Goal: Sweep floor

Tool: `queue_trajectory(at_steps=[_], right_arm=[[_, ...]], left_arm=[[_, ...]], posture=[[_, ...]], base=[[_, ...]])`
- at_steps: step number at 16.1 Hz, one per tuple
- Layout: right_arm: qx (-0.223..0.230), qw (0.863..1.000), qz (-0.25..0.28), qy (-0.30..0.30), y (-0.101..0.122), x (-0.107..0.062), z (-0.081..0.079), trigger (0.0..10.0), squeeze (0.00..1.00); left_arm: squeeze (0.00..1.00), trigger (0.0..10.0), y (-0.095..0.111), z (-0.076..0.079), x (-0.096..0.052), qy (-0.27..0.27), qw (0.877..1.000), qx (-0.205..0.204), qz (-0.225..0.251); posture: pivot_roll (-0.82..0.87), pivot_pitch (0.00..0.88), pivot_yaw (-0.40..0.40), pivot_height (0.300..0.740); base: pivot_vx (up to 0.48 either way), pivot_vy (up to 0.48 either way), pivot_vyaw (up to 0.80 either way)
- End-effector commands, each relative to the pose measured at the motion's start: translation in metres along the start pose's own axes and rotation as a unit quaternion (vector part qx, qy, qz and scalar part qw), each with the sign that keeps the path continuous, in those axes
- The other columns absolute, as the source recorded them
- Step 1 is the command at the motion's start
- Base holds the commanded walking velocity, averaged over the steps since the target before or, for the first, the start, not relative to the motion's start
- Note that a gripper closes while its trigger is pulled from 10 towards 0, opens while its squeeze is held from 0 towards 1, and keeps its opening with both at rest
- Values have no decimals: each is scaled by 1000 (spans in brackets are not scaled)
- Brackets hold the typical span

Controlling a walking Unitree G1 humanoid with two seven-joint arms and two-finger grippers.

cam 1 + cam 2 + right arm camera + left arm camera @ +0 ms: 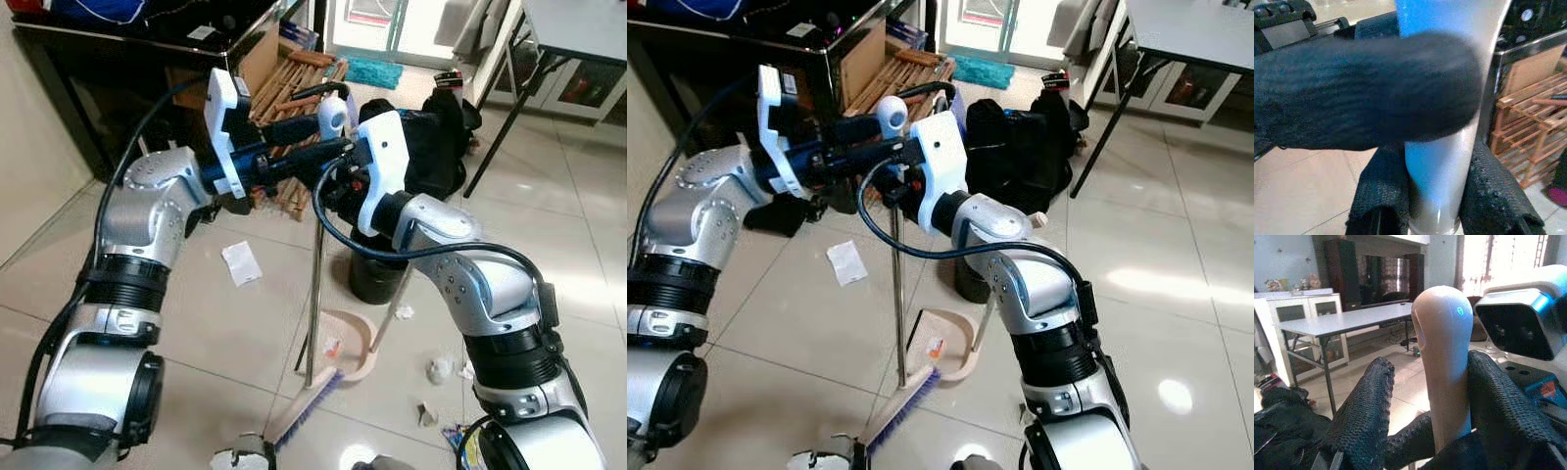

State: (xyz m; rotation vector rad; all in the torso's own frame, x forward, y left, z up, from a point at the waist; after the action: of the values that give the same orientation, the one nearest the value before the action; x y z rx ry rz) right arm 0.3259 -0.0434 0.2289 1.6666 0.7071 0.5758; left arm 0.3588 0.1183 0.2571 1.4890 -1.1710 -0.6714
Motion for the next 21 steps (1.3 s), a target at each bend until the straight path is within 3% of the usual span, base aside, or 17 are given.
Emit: queue_trajectory(at_steps=[1,6,10,12,14,17,18,19,20,21], right_arm=[[-28,999,15,37,7,6,-18,0,0],[-44,998,54,-2,12,13,-22,0,0],[-75,993,87,-36,17,17,-22,0,0],[-77,990,105,-56,22,18,-19,0,0],[-95,985,120,-77,26,17,-16,0,0],[-109,982,127,-89,28,17,-15,0,0],[-110,981,129,-91,28,17,-14,0,0],[-111,981,130,-91,29,18,-14,0,0],[-112,981,131,-91,29,18,-13,0,0],[-114,981,131,-89,30,19,-13,0,0]], left_arm=[[0,10000,2,-5,1,42,999,0,-12],[0,10000,-3,-10,14,101,993,18,-58],[0,10000,-1,-13,22,113,992,-2,-58],[0,10000,0,-13,25,114,992,-20,-45],[0,10000,1,-11,28,109,992,-63,-20],[0,10000,-1,-10,27,103,992,-76,-23],[0,4471,-2,-10,27,101,992,-72,-28],[0,0,-3,-8,26,92,993,-60,-34],[0,0,-4,-7,26,83,995,-48,-41],[0,10000,-6,-3,26,68,996,-30,-57]], posture=[[-42,52,-11,740],[-39,51,-7,740],[-41,52,1,740],[-41,54,3,740],[-43,53,12,740],[-45,54,14,740],[-45,55,14,740],[-44,55,15,740],[-43,57,16,740],[-41,57,18,740]], base=[[0,0,0],[0,0,0],[0,0,0],[0,0,0],[0,0,0],[0,0,0],[0,0,0],[0,0,0],[0,0,0],[0,0,0]])
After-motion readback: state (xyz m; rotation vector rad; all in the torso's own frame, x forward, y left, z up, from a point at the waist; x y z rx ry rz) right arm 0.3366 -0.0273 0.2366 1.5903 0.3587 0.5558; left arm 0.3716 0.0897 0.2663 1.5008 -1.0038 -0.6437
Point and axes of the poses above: a point about 5 cm out from each wrist's last joint towards the gripper, its own x axis pointing out of the wrist towards the gripper, its own y axis along the axis of the wrist's last joint, z = x × y, the point moved 1 cm from there along x, pointing out of the wrist towards the gripper, and after that the axes turned 9 degrees about x, right-handed, at the moved point
